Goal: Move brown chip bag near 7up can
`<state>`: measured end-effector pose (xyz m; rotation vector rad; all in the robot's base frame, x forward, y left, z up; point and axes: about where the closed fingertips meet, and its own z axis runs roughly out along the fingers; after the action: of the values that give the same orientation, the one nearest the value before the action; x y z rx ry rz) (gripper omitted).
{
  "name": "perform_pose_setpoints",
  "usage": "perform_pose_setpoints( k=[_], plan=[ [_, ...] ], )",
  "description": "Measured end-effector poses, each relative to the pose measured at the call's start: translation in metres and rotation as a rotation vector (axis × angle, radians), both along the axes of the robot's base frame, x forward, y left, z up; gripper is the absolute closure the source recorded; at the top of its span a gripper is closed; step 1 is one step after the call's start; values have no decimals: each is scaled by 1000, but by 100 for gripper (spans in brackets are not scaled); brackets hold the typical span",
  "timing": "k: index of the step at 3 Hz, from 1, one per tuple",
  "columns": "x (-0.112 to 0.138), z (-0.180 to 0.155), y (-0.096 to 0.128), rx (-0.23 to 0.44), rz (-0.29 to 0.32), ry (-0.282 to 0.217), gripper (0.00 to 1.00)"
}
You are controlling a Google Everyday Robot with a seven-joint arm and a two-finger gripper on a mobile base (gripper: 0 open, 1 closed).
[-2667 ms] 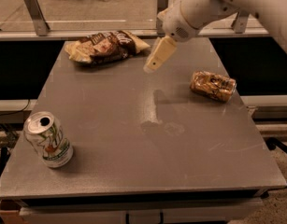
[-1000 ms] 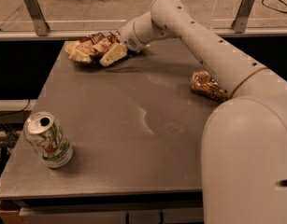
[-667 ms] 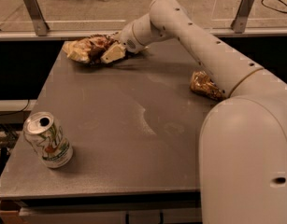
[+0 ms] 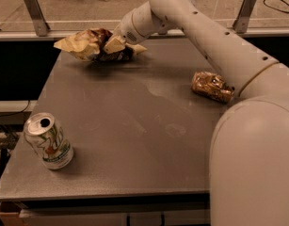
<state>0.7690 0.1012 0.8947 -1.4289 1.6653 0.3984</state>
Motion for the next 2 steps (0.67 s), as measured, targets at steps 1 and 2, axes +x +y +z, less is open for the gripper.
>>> perform_pose_setpoints(
  k=[1,2],
  plan=[
    [-19,24,-4,-74,15,-57,100],
    [-44,32,-8,-147,32,-106,100]
  ],
)
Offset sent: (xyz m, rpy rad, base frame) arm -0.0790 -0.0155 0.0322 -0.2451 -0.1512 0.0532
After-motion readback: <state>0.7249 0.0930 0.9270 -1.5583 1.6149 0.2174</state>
